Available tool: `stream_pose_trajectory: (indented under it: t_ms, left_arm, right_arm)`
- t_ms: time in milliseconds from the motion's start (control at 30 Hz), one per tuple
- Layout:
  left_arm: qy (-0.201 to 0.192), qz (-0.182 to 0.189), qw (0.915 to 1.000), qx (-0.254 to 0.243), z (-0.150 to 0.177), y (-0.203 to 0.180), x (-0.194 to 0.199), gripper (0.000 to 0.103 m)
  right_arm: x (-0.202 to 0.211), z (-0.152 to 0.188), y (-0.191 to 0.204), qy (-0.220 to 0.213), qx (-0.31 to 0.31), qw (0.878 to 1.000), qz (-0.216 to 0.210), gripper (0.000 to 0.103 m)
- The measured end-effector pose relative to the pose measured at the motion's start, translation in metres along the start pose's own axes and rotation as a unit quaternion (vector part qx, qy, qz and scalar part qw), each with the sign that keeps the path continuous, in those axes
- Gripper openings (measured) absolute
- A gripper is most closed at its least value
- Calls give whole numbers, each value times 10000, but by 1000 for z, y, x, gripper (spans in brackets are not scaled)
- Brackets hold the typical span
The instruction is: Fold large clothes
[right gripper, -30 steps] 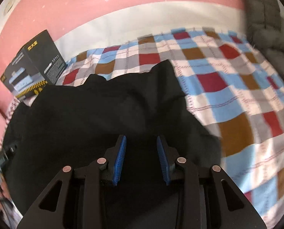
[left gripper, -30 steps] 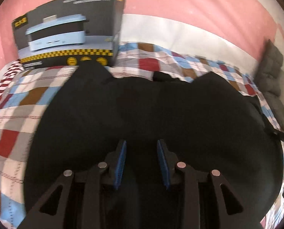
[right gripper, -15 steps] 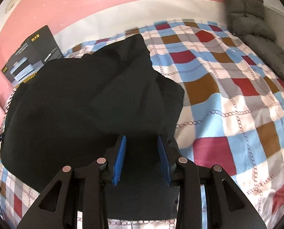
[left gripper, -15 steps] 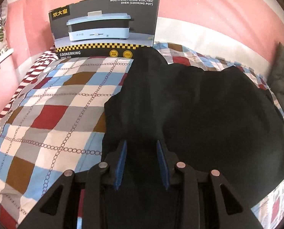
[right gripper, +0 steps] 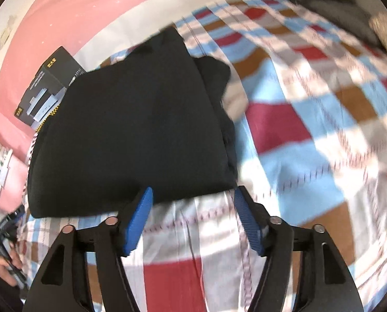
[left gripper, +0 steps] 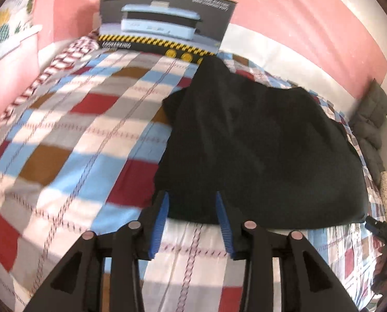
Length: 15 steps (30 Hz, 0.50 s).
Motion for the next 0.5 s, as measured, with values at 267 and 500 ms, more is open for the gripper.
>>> stream_pose_trajectory:
  t_ms: [267, 500]
  left_arm:
    - [242, 379, 9957, 814, 3, 25, -14, 50]
    - [152, 717, 9926, 969, -19, 22, -37, 70]
  right_arm:
    - [-8, 3, -27, 54, -1030, 9919, -736, 72]
    - [-13, -13, -34, -168, -1439, 9823, -1184, 76]
Point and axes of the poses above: each gripper's, at about its wrist camera, not at the fingertips, and x roughly against the way its jaws point, y to its left, z to its underside, the point moved 1 cm from there along -x, roughly the way its jaws point
